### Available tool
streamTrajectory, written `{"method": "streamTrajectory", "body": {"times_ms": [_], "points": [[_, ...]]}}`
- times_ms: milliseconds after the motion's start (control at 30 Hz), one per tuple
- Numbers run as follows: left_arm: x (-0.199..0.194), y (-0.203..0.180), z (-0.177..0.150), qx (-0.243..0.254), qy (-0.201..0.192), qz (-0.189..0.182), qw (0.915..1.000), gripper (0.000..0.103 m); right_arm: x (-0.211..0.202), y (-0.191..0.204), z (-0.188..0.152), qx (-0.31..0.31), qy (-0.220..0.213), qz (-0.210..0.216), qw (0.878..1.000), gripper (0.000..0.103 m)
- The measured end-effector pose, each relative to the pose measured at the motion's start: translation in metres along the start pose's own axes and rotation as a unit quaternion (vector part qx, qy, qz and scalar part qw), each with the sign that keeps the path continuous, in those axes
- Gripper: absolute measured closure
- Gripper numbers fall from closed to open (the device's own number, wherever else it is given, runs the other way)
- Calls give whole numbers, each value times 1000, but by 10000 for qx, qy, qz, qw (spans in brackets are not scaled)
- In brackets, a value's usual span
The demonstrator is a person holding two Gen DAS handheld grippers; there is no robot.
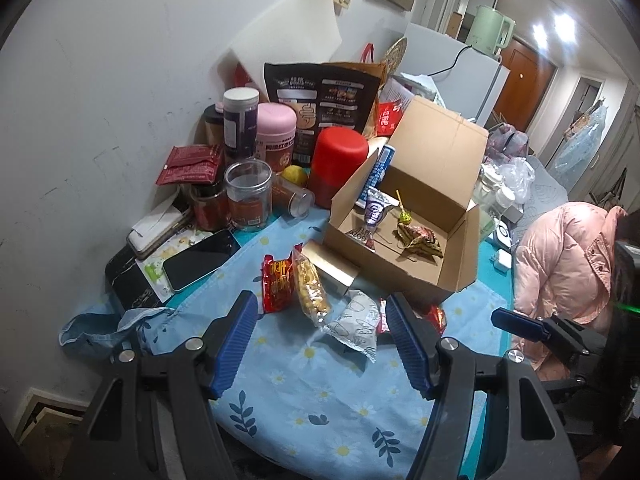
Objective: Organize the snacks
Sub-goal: 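Withdraw both tools from the box back over the table, then grasp the wrapped waffle cake with the left tool while the right tool grasps the white bread bag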
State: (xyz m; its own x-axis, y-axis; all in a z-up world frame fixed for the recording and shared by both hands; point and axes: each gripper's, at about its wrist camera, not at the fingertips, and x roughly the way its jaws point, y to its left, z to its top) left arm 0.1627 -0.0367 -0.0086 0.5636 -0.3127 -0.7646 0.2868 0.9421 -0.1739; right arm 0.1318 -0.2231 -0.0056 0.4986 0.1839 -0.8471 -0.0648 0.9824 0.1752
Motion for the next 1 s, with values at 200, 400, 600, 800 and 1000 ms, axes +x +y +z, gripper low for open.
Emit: {"method": "streamTrajectory", "body": {"times_ms": [200,400,600,800,1000], "points": [[32,4,5,216,260,-112,9994,37,28,-14,-1,223,193,66,9995,27],[72,-2,9,471,479,-212,9975,37,62,-26,-3,332,522,22,9981,27],[115,-5,18,582,698,-334,9953,37,89,-43,-1,495,770,10,9958,27],[151,-16,34,870,811,-593,9911,37,100,-59,4,609,870,-193,9942,27],[190,-36,47,1300,852,-808,9845,37,110,-71,6,631,994,-311,9926,27]]}}
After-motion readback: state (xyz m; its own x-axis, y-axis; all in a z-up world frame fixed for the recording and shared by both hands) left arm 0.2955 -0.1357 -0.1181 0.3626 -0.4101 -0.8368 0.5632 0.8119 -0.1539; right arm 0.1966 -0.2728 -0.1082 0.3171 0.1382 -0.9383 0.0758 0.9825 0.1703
